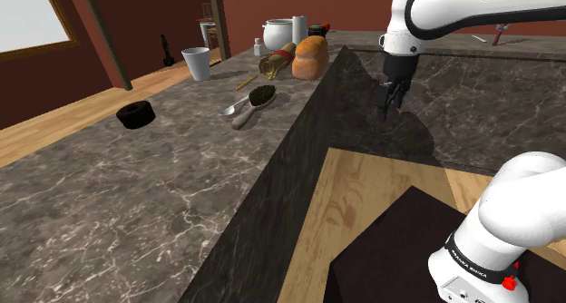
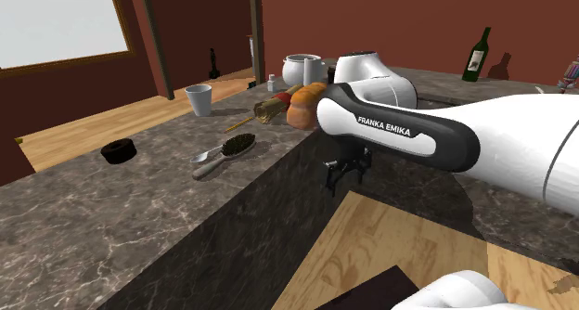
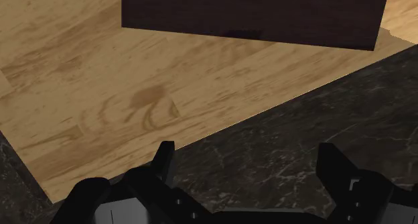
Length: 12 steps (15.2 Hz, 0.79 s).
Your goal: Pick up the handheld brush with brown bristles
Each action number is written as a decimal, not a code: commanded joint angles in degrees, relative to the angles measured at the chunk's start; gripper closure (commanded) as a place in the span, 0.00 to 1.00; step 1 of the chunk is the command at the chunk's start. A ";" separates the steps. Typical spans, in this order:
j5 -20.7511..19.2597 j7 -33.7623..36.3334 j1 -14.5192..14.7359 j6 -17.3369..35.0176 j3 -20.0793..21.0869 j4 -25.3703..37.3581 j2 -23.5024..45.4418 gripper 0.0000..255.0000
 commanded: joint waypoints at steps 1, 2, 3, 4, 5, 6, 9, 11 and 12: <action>0.00 0.00 0.00 0.00 0.00 0.00 0.00 0.00; 0.93 2.62 0.13 0.86 1.41 0.34 0.80 0.00; 1.80 5.22 0.21 1.75 2.84 0.79 1.71 0.00; 2.61 7.80 0.24 2.64 4.25 1.35 2.72 0.00; 3.33 10.37 0.24 3.53 5.65 2.00 3.84 0.00; 3.95 12.96 0.24 4.42 7.01 2.77 5.05 0.00; 5.27 20.64 -0.10 6.99 11.03 5.67 9.19 0.00; 5.62 25.77 -0.55 8.55 13.64 8.11 12.33 0.00; 5.63 28.35 -0.84 9.26 14.92 9.48 13.99 0.00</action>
